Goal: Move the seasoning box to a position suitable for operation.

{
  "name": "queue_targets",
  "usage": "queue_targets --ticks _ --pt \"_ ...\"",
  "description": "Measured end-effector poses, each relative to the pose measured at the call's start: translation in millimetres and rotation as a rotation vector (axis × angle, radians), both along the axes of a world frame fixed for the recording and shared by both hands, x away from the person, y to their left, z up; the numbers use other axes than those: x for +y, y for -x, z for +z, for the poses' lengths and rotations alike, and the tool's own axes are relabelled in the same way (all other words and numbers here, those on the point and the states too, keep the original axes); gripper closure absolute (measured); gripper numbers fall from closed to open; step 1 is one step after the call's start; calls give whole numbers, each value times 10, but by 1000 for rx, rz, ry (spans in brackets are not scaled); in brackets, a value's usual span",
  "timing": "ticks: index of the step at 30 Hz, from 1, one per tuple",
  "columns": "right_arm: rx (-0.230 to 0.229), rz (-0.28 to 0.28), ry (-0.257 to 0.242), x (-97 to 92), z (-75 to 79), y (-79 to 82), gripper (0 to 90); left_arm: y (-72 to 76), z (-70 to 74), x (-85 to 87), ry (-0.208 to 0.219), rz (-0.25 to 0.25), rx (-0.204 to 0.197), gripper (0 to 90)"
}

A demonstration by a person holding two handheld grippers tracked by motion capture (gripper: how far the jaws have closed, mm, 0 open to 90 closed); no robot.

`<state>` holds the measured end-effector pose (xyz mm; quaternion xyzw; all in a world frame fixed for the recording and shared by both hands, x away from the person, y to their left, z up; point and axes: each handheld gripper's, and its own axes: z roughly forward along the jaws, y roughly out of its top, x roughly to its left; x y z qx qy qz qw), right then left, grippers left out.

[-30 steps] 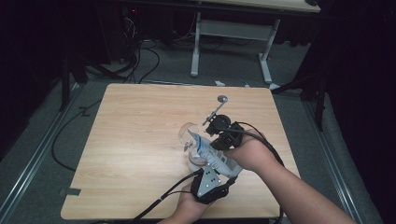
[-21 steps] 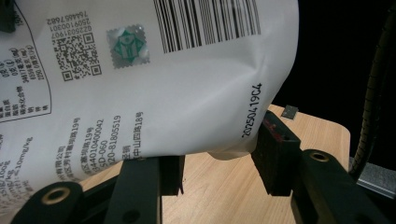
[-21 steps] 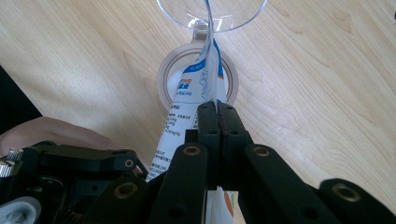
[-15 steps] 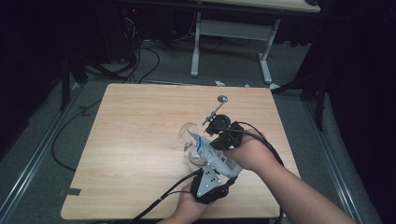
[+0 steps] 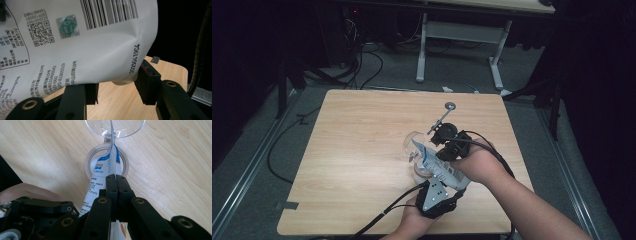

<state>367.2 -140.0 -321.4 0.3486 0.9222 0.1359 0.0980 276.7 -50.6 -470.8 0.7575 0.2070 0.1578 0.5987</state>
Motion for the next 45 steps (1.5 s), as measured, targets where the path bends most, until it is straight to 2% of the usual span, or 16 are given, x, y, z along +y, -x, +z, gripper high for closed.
queue_targets --ticks 45 --pt "-6 7 -6 36 18 -22 899 -8 23 6 14 1 -11 571"
